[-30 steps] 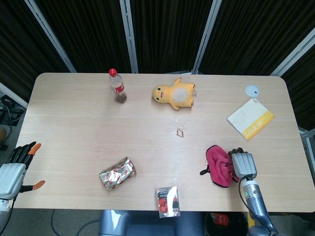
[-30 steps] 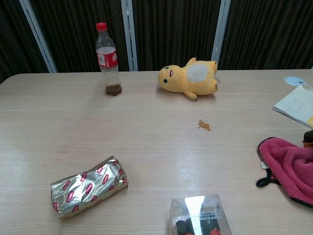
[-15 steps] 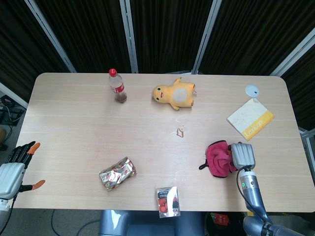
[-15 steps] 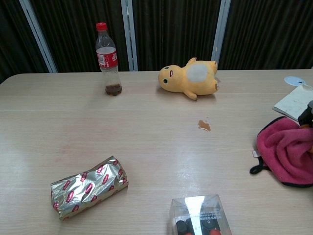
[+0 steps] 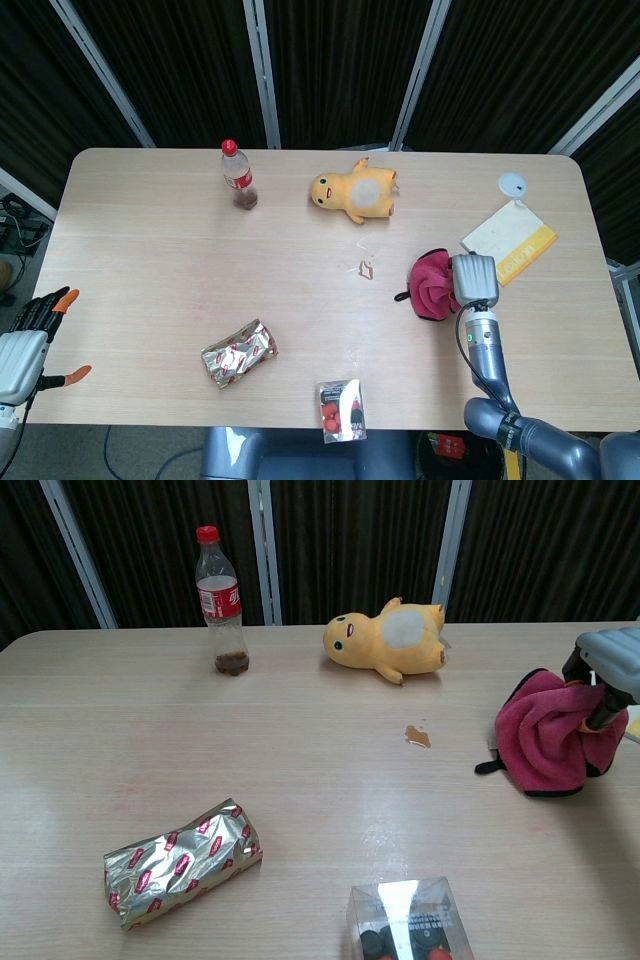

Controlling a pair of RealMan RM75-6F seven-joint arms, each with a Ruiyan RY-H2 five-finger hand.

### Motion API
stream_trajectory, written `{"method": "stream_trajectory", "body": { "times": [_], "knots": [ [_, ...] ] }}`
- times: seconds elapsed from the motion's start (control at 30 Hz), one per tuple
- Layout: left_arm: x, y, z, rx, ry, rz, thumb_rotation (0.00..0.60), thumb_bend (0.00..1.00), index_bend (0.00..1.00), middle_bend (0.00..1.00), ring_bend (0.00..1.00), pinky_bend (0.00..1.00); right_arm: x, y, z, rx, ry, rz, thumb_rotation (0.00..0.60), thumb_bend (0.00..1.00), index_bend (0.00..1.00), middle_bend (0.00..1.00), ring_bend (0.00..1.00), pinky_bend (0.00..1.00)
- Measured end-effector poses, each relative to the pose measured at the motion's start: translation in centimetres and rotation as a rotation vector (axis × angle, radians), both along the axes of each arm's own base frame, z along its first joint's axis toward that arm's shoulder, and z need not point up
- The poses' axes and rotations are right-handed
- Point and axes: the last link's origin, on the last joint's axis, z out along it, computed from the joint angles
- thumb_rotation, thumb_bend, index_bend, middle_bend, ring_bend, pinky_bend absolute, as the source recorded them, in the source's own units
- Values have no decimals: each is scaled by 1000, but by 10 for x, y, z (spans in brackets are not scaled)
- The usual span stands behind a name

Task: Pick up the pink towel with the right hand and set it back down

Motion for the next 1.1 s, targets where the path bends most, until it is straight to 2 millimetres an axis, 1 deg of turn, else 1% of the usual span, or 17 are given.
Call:
{"method": "stream_trajectory", "body": {
  "times": [0.3, 0.67, 0.83, 0.9, 1.1],
  "knots": [
    [0, 1, 1, 7, -7, 6, 600, 0, 0, 0, 0, 0, 9, -20, -9, -39, -24, -10, 600, 188, 750, 628, 505, 691],
    [0, 1, 2, 14, -21, 16, 600, 0, 0, 0, 0, 0, 8, -31, -20, -48, -38, -37, 600, 194, 751, 628, 505, 691],
    [1, 1, 0, 7, -23, 24, 600, 0, 0, 0, 0, 0, 17, -34, -36, -31, -94, -39, 600, 196, 751, 628, 505, 691],
    [2, 0, -1, 6, -23, 25, 600, 0, 0, 0, 0, 0, 23, -35, -44, -24, -131, -37, 600, 197, 750, 628, 505, 692],
    [1, 1, -1, 3, -24, 39, 600, 0, 0, 0, 0, 0, 41, -37, -65, 11, -162, -12, 600, 197, 750, 628, 505, 691]
  ]
}}
